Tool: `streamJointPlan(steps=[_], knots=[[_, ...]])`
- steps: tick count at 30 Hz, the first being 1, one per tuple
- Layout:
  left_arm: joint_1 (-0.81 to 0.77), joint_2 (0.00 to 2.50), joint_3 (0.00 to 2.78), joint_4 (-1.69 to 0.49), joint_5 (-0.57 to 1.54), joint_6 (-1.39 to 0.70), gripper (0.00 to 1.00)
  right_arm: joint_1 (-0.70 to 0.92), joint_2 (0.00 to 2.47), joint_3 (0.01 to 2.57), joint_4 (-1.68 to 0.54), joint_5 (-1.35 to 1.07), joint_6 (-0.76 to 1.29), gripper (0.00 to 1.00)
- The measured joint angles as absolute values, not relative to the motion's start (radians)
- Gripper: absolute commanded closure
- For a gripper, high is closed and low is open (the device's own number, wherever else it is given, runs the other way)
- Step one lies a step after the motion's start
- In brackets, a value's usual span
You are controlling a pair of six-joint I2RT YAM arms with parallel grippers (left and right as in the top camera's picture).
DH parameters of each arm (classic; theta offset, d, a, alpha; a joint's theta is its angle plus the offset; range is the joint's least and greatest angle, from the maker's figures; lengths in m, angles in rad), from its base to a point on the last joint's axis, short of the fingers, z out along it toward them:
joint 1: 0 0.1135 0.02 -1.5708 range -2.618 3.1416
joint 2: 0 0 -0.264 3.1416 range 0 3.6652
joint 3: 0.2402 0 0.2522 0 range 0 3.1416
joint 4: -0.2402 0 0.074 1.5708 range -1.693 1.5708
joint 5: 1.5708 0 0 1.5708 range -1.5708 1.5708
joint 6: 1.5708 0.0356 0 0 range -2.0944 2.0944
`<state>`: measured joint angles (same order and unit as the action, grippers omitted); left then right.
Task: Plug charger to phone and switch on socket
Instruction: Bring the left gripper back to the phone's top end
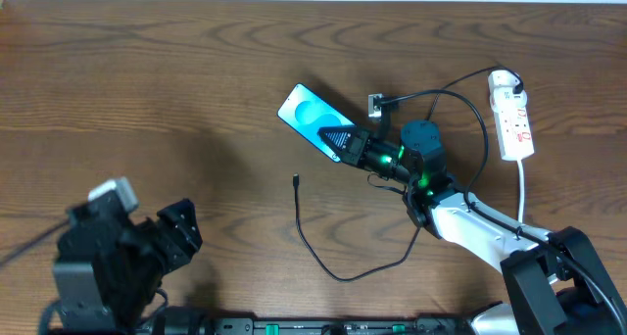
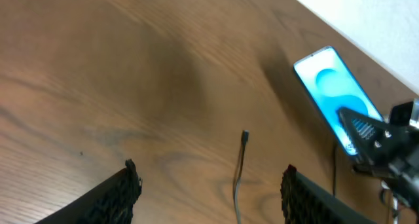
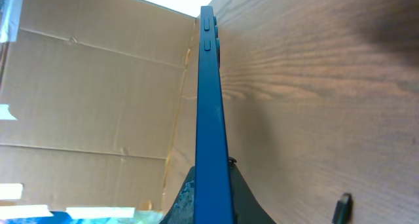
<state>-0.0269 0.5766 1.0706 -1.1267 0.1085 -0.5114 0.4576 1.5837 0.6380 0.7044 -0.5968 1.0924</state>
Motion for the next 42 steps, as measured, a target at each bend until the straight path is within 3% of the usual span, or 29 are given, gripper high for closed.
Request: streamJointPlan(steps=[6, 12, 19, 20, 28, 35, 42], knots=[[-0.027, 0.489, 0.823, -0.852, 0.11, -0.738, 0.3, 0.458, 1.584, 0.638, 0.7, -0.626, 1.228, 0.99], [-0.027, 0.612, 0.667, -0.514, 0.273, -0.929, 0.31, 0.475, 1.584, 0.638, 0.7, -0.637, 1.36, 0.99], [-0.027, 0.905, 0.647, -0.466, 0.449, -1.172, 0.32, 0.55, 1.584, 0.638, 0.7, -0.593, 1.433, 0.99], [-0.027, 0.951, 0.646, -0.453, 0.483, -1.196, 0.37, 0.557, 1.584, 0.638, 0.7, -0.586, 1.443, 0.99], [-0.027, 1.229, 0.644, -0.327, 0.703, -1.266, 0.44, 0.567, 1.584, 0.638, 0.672, -0.559, 1.514, 0.99], [-0.027, 1.279, 0.644, -0.268, 0.776, -1.284, 0.44, 0.58, 1.584, 0.638, 0.508, -0.548, 1.533, 0.99], [-0.035, 1.279, 0.644, -0.212, 0.81, -1.283, 0.44, 0.606, 1.585, 0.638, 0.502, -0.548, 1.578, 0.99]])
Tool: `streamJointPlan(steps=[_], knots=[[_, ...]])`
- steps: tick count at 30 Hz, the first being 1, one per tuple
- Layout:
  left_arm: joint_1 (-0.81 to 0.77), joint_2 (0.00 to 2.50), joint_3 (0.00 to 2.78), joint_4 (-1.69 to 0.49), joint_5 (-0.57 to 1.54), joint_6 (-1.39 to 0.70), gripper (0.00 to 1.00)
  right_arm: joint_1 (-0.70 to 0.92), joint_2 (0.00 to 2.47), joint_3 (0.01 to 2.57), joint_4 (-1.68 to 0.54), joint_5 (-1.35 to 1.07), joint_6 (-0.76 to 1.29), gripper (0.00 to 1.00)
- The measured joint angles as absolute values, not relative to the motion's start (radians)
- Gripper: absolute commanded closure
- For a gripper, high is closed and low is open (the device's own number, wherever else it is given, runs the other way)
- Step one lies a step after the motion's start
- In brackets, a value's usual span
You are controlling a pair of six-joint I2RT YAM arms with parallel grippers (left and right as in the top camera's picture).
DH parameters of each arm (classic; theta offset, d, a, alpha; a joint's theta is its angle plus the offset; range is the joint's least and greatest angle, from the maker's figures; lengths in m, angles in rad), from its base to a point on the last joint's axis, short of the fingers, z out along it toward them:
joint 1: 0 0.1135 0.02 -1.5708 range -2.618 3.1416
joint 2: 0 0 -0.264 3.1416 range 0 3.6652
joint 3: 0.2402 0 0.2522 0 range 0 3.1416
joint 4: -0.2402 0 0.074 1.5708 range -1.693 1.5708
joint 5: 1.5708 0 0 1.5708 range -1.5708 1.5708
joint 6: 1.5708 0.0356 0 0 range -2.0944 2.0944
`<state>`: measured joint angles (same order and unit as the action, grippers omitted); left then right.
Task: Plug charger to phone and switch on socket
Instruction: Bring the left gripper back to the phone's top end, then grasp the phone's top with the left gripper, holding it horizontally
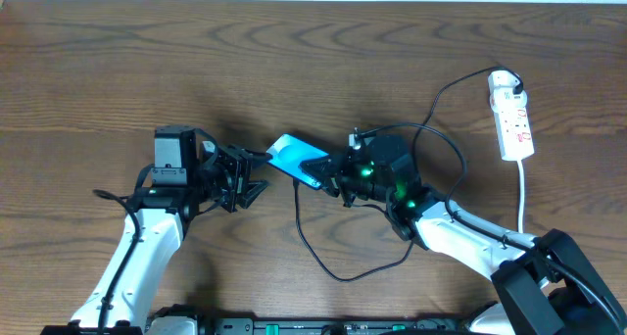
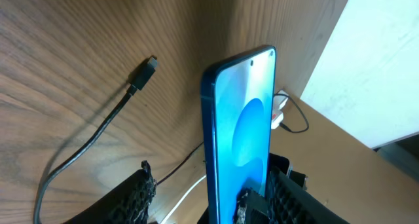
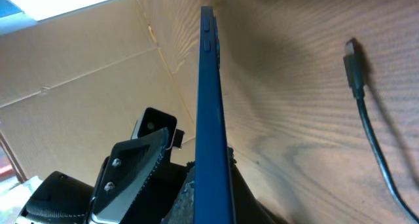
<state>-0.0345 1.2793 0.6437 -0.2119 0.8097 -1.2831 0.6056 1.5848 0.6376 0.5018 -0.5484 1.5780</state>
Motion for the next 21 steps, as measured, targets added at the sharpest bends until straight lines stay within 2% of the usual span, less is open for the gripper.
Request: streamJointPlan(steps=[9, 21], knots=[[-0.092, 1.279, 0.644, -0.152, 0.813, -1.283, 0.44, 0.653, 1.585, 0.638, 0.502, -0.548, 1.665, 0.99], [-0.094, 1.279, 0.644, -0.152, 0.802, -1.283, 0.44, 0.666, 1.585, 0.638, 0.512, -0.543, 1.802, 0.99]])
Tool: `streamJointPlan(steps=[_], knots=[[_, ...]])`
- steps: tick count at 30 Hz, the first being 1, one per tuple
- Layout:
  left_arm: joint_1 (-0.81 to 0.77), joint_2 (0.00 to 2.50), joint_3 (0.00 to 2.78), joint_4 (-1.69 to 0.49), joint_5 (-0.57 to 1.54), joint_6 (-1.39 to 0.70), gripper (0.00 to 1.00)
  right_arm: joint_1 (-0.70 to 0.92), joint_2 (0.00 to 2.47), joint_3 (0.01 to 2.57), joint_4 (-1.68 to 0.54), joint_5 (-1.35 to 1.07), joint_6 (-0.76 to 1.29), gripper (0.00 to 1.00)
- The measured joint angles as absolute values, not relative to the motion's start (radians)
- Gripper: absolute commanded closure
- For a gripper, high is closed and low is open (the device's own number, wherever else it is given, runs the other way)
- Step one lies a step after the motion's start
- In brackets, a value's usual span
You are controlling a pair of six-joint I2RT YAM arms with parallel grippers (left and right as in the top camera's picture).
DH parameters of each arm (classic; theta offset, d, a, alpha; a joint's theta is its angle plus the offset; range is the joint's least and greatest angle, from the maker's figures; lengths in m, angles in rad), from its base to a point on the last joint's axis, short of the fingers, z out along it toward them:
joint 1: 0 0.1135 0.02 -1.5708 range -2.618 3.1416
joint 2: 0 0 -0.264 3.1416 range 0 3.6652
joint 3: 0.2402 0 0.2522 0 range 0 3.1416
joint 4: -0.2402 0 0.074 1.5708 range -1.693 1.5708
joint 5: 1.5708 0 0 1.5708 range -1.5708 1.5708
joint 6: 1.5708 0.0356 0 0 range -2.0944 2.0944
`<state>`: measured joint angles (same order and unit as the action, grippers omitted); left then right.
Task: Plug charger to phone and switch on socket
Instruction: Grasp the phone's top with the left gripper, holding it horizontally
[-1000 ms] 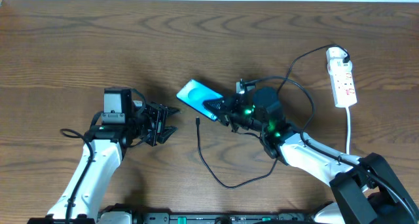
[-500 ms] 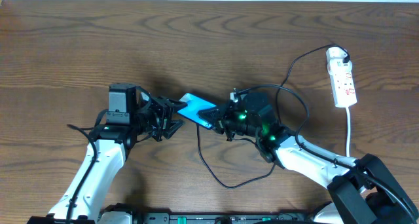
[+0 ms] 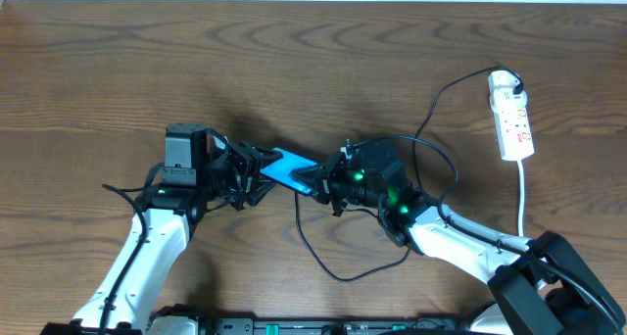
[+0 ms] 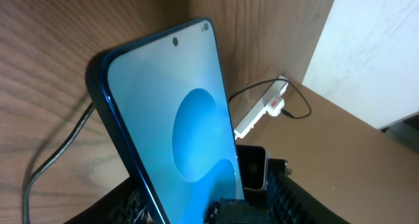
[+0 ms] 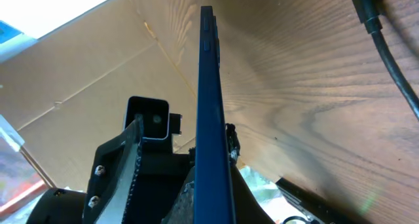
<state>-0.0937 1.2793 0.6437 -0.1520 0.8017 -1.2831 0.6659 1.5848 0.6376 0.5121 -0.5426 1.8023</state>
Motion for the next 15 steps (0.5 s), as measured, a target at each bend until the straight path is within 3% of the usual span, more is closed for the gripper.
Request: streamJointPlan(steps=[8, 15], knots=[[-0.094, 1.279, 0.644, -0.152, 0.778, -1.283, 0.45, 0.669, 1.585, 0.638, 0.557, -0.561, 1.82, 0.99], [-0.094, 1.279, 0.644, -0.15, 0.769, -1.284, 0.55, 0.672, 1.585, 0.638, 0.604, -0.569, 1.824, 0.99]])
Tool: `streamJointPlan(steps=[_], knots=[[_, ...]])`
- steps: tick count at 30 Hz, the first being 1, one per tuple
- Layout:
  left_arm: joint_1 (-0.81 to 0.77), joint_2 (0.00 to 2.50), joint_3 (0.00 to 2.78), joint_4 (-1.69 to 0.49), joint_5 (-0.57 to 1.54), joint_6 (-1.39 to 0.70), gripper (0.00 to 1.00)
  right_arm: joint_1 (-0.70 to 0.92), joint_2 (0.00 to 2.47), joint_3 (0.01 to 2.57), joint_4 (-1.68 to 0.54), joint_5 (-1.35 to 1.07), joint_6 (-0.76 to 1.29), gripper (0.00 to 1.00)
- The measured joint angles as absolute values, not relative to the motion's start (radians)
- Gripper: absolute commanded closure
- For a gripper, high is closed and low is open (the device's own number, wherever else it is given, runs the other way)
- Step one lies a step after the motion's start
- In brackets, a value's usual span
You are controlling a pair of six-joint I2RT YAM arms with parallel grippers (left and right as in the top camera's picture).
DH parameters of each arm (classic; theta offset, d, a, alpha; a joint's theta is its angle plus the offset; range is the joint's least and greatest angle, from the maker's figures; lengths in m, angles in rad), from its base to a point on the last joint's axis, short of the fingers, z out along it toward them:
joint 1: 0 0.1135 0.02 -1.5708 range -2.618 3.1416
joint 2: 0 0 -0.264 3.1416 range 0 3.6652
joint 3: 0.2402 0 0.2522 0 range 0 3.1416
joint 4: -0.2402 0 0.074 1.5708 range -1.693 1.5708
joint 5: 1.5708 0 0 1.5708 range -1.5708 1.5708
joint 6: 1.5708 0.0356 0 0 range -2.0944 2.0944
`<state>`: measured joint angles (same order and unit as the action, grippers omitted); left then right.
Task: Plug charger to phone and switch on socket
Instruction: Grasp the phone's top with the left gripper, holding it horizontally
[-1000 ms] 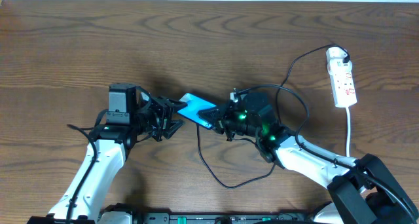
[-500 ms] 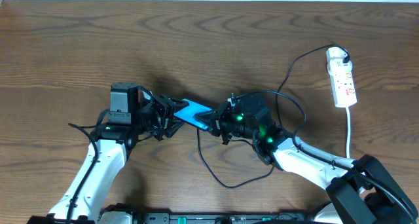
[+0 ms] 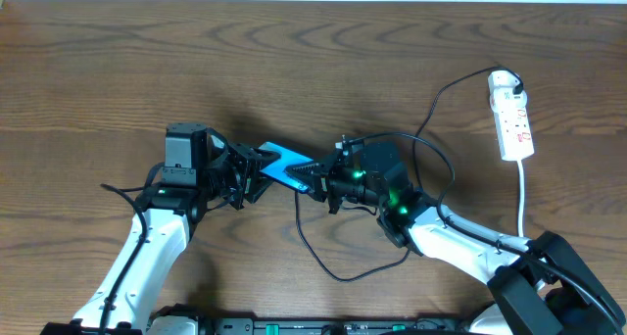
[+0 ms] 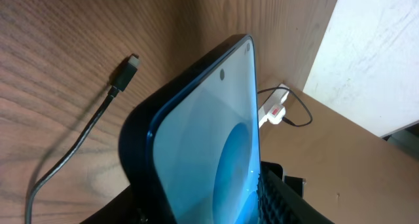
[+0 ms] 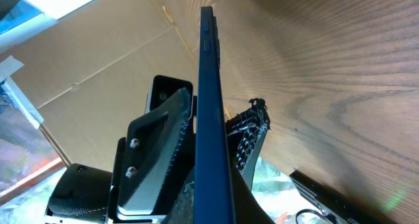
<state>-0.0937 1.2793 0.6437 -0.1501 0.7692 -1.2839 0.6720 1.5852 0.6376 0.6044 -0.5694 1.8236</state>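
Note:
The blue phone (image 3: 287, 165) is held off the table between both arms. My right gripper (image 3: 315, 181) is shut on its right end; its wrist view shows the phone edge-on (image 5: 208, 86). My left gripper (image 3: 250, 171) has a finger on each side of the phone's left end. Whether those fingers (image 5: 160, 139) press on the phone does not show. The screen (image 4: 203, 139) fills the left wrist view. The black charger cable (image 3: 313, 252) loops on the table, its free plug tip (image 4: 131, 61) lying bare. The white power strip (image 3: 512, 115) lies at the far right.
The cable runs from the power strip round behind my right arm and loops along the front of the wooden table (image 3: 118, 71). A white wall edge and cardboard show in the wrist views.
My left gripper's fingers now reach further along the phone's end and sit closer to its faces. The phone is tilted a little differently in the left wrist view. The right gripper still holds it.
My right gripper first held the phone near the table's middle, with my left arm folded at the front left. Then the phone was further left and my open left gripper faced it. Then the left fingers flanked its end, and now they enclose it more closely.

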Motion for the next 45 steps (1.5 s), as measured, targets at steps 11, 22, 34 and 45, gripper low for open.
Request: streamJointPlan(steps=[11, 22, 34, 45], knots=[[-0.094, 1.279, 0.644, -0.15, 0.76, -1.303, 0.64, 0.676, 1.585, 0.638, 0.604, -0.569, 1.824, 0.99], [-0.094, 1.279, 0.644, -0.152, 0.753, -1.35, 0.75, 0.687, 1.585, 0.638, 0.607, -0.556, 1.853, 0.99], [-0.093, 1.279, 0.644, -0.147, 0.753, -1.415, 0.92, 0.687, 1.585, 0.638, 0.606, -0.544, 1.895, 0.98], [-0.089, 1.279, 0.644, -0.134, 0.752, -1.449, 0.93, 0.687, 1.585, 0.638, 0.609, -0.535, 1.949, 0.9]])
